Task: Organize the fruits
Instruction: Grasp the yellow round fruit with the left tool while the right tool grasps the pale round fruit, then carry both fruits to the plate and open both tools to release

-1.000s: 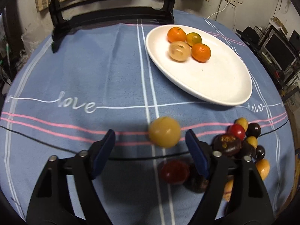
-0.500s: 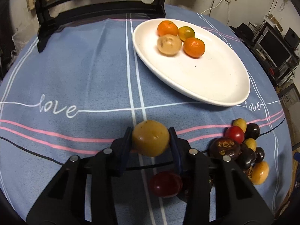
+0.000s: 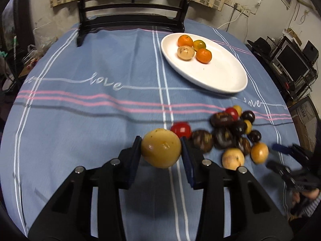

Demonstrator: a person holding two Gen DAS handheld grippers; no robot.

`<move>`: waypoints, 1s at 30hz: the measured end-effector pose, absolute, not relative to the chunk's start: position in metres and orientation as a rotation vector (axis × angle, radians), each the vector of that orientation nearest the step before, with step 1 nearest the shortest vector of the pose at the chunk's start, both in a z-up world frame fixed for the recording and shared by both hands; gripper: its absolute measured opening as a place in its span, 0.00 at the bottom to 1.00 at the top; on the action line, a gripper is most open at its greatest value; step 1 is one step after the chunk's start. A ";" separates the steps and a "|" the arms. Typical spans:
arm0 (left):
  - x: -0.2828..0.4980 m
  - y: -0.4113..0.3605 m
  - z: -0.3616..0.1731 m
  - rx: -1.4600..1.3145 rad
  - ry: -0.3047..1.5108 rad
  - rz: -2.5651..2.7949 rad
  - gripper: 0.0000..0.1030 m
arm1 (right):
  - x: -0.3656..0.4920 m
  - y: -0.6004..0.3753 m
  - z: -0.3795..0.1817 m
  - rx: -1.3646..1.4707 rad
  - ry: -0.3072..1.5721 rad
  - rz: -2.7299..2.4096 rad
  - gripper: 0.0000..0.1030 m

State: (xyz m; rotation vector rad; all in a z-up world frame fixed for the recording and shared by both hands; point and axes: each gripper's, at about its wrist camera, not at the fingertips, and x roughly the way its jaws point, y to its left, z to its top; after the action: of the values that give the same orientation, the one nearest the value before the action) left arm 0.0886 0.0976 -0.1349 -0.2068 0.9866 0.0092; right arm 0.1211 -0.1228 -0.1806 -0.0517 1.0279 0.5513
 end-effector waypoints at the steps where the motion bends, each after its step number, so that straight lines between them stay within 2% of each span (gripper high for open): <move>1: 0.079 0.098 -0.133 -0.210 0.988 0.016 0.38 | 0.125 -0.118 -0.184 -0.062 1.032 0.548 0.66; 6: 0.051 0.096 -0.126 -0.214 0.986 0.037 0.38 | 0.130 -0.107 -0.201 -0.107 1.053 0.542 0.59; 9: 0.036 0.095 -0.120 -0.215 0.980 0.042 0.38 | 0.125 -0.101 -0.203 -0.166 1.025 0.531 0.52; 11: 0.031 0.094 -0.119 -0.219 0.979 0.041 0.38 | 0.125 -0.105 -0.204 -0.145 1.028 0.532 0.44; 22: 0.025 0.076 -0.131 -0.219 1.009 -0.023 0.38 | 0.078 -0.138 -0.179 -0.107 1.000 0.551 0.43; 30: 0.041 0.068 -0.137 -0.210 1.020 -0.064 0.38 | 0.077 -0.152 -0.170 -0.104 0.988 0.508 0.43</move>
State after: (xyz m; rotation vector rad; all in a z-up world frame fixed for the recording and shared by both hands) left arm 0.0412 0.0683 -0.1371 -0.2101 1.0201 -0.0640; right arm 0.0767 -0.1521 -0.1698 -0.1042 0.9877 0.5077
